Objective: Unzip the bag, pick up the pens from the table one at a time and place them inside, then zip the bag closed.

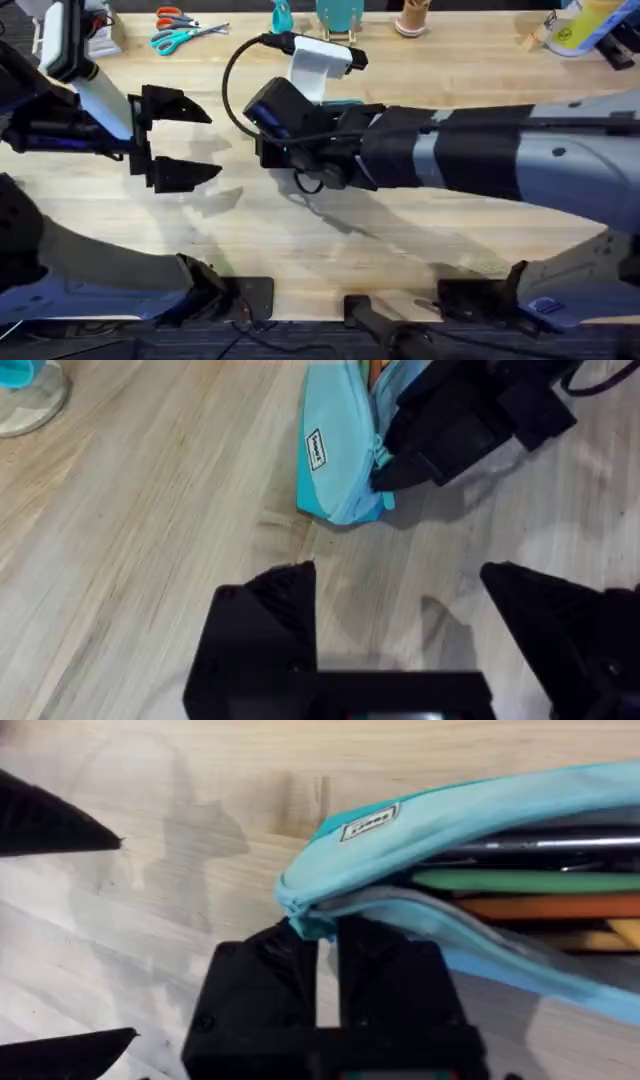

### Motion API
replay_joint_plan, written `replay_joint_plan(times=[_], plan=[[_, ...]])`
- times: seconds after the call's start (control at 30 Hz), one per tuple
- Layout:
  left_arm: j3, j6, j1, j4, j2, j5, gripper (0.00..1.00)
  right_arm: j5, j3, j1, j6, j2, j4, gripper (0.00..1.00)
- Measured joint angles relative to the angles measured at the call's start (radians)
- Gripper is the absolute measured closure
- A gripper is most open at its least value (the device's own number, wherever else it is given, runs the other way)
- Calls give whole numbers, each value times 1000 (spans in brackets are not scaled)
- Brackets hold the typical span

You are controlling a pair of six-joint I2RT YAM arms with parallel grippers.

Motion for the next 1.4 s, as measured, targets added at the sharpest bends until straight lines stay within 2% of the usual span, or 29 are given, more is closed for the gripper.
replay_joint_plan(times=[0.33,0.57,0.97,1.4], plan=[[0,0,0,0,0,0,6,0,0,0,-4,1,0,969],[0,0,0,0,0,0,6,0,0,0,-82,-14,-1,970],[0,0,0,0,0,0,6,0,0,0,-247,-116,-1,970],[0,0,0,0,0,0,6,-9,0,-42,-273,-138,1,970]])
